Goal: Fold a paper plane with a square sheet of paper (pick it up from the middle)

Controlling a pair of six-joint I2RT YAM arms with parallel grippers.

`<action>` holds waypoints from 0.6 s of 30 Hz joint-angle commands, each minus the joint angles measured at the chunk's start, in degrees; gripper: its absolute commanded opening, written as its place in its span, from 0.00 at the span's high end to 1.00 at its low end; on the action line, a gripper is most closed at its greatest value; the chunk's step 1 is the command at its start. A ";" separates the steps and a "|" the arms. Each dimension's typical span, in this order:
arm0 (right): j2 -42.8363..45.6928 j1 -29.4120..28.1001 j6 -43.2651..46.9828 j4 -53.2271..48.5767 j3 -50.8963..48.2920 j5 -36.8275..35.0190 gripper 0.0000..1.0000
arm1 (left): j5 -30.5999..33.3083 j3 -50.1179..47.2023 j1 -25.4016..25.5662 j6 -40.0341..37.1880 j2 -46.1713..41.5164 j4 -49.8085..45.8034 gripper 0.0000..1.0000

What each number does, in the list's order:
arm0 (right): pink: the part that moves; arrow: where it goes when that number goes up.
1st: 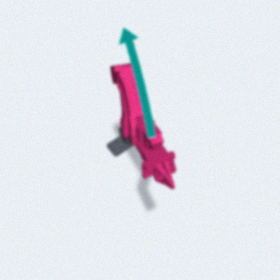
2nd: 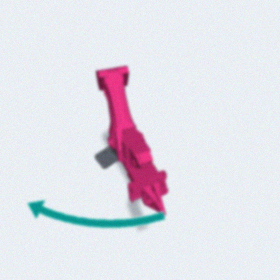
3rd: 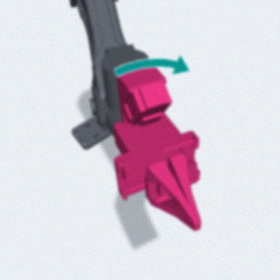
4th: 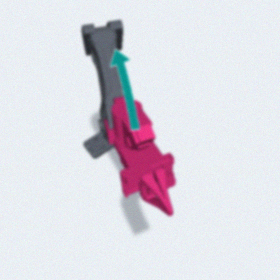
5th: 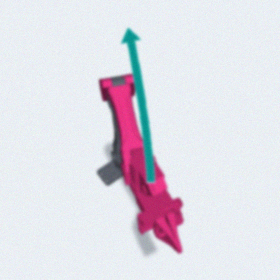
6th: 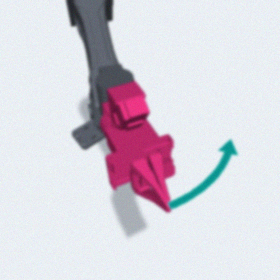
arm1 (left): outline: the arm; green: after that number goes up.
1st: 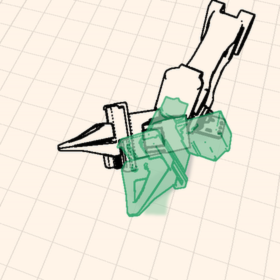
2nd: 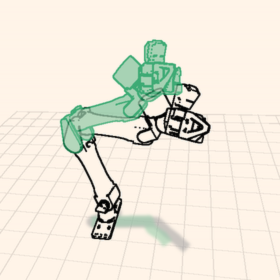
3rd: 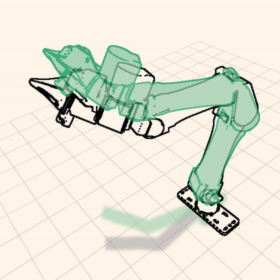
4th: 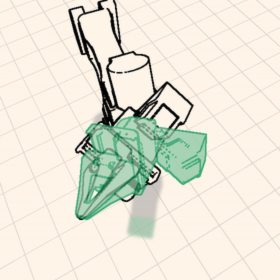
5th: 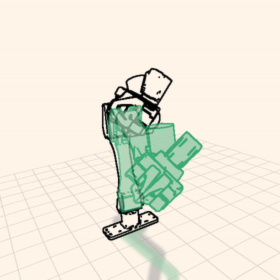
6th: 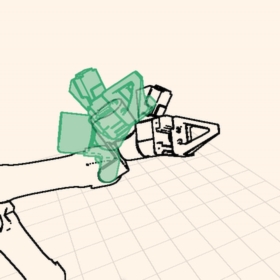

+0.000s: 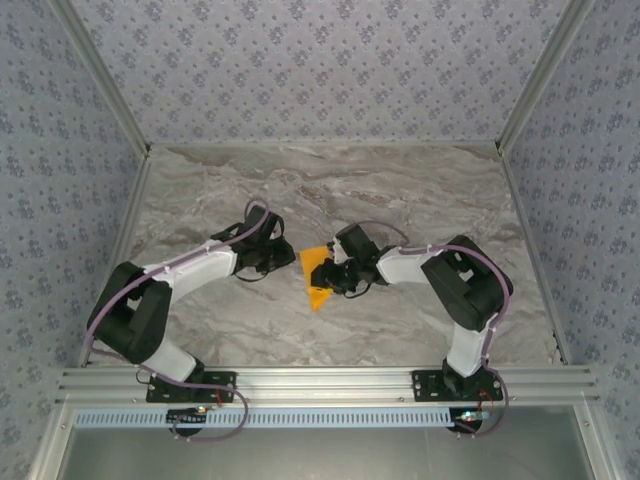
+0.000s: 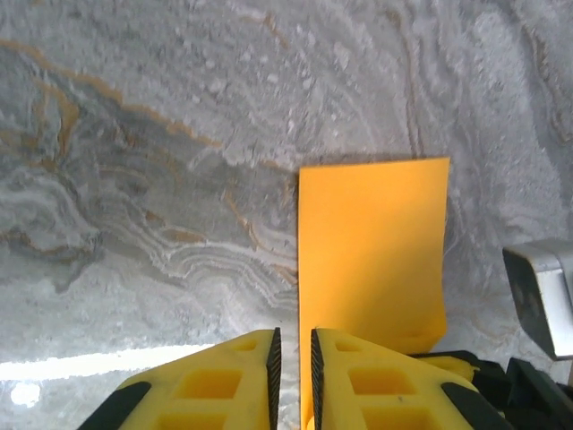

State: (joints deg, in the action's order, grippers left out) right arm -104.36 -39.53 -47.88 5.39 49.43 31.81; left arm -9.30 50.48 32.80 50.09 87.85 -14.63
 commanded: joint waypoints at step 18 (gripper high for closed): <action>-2.59 -0.02 3.67 -8.82 -1.39 -6.50 1.00 | -9.82 -0.70 7.22 -0.60 8.22 6.55 1.00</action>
State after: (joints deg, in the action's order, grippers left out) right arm -104.68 -39.46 -45.54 4.10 49.45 30.59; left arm -17.91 49.32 39.48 50.02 94.76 -8.97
